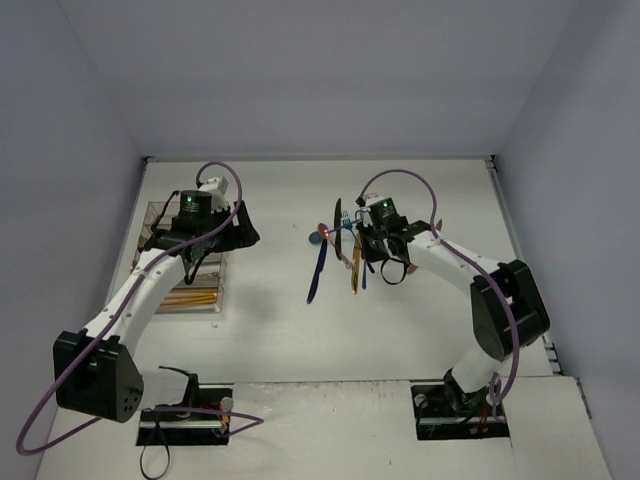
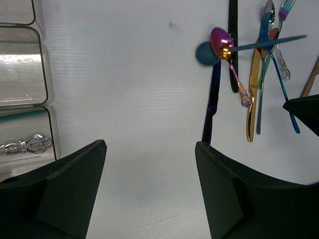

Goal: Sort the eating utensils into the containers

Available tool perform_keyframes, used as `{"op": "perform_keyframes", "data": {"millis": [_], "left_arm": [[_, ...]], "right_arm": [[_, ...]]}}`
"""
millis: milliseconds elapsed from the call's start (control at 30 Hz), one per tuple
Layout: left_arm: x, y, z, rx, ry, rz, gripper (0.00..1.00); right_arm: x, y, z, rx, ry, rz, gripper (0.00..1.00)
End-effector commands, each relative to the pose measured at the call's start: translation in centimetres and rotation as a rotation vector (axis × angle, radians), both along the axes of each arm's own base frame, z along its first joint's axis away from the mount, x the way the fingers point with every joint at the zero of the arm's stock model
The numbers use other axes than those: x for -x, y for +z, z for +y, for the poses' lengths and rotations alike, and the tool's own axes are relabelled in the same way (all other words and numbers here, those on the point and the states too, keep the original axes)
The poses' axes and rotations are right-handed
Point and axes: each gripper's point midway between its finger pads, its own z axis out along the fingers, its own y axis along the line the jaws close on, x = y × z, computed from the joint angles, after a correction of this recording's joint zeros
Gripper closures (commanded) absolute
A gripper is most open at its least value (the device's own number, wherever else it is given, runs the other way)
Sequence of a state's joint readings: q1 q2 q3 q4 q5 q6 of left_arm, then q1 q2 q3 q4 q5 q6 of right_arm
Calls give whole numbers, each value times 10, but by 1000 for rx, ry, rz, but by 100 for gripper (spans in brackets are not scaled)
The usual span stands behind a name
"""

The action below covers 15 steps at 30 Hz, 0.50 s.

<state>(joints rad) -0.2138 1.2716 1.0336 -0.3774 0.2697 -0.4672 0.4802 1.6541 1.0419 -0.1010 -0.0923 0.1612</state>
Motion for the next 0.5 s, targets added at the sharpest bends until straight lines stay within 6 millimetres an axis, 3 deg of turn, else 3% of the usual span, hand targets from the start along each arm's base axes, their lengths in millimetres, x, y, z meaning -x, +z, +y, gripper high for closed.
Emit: {"op": "perform_keyframes", "data": {"millis": [0, 200, 333, 467], "left_arm": [[-11, 14, -11, 72, -13, -48, 31], [-8, 22, -27, 125, -42, -39, 31], [-7, 27, -35, 138, -54, -42, 31], [-7, 28, -45, 148, -74, -36, 31]], "right_arm": [[3, 43, 12, -82, 16, -55, 100], [22, 32, 13, -83, -6, -17, 100], [23, 25, -4, -35, -105, -31, 100], [13, 34, -26, 24, -226, -102, 100]]}}
